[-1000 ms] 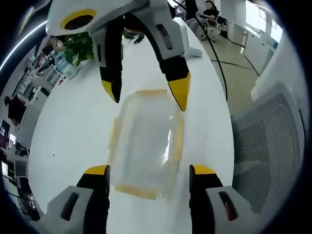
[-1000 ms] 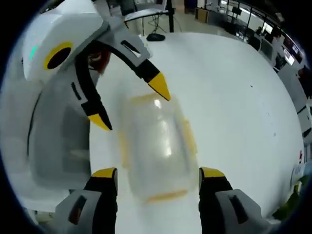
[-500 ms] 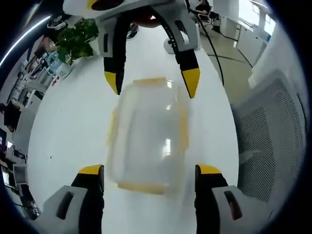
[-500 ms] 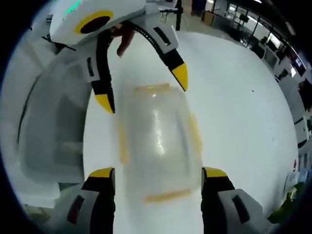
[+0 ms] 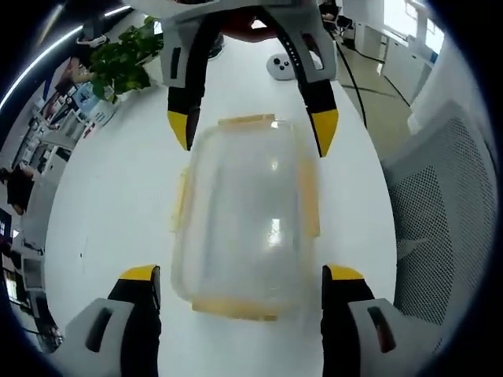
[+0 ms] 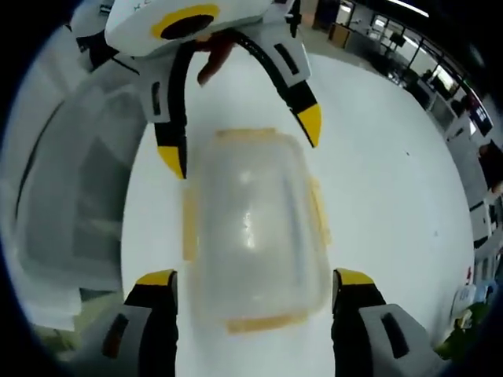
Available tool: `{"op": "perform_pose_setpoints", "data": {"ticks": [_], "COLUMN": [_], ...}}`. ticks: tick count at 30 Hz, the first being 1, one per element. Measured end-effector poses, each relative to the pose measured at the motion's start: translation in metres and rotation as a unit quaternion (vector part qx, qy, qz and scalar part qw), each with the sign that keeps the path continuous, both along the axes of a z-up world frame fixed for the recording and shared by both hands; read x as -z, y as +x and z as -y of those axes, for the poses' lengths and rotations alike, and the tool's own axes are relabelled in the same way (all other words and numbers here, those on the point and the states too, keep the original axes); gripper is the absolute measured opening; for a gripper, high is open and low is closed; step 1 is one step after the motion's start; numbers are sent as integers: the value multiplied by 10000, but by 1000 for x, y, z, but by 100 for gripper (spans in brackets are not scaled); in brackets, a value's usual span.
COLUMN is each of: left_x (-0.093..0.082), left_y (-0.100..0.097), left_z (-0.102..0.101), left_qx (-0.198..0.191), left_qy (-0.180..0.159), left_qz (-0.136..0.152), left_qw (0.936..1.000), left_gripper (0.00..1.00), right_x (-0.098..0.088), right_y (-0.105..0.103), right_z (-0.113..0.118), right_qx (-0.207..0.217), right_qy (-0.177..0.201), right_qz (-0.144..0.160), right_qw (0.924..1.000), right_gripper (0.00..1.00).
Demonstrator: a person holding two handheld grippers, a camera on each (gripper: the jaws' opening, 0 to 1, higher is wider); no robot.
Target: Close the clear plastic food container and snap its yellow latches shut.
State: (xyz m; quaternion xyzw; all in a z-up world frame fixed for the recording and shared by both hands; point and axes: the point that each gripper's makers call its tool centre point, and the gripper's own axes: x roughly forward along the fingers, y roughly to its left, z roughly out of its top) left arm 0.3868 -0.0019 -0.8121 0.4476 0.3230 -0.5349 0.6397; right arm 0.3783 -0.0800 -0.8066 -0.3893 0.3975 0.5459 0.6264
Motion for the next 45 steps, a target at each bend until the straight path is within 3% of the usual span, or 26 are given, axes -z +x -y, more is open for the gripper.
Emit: {"op": "perform_pose_setpoints", "data": {"ticks": [6,8,11,15,22,45], "left_x": [5,8,9,18,19,19], "left_y": [5,8,6,3,4,-2], "left_z": [2,-2,2,0,0,-2], "left_qx": [6,149,22,122,82,11], "left_qy": [50,229,81,229,151,34], "left_qz": [99,216,69,11,-116,-184], "left_qw": [9999,9994,9999,9997,9998,9998], "left_gripper": [87,88,88,86,87,86], "right_x": [6,9,10,12,15,15], "right_y": [2,3,3,4,5,0], "right_z": [-2,-1,-1,0,1,-2], "right_qx": [-124,-165,-179,-227,-369,-315], "right_qy": [-80,-128,-151,-170,-264,-322], "right_qz": [35,65,49,77,172,196], "right_qw": [9999,9998,9997,9996,9988,9988], "right_gripper": [82,82,82,82,80,79]}}
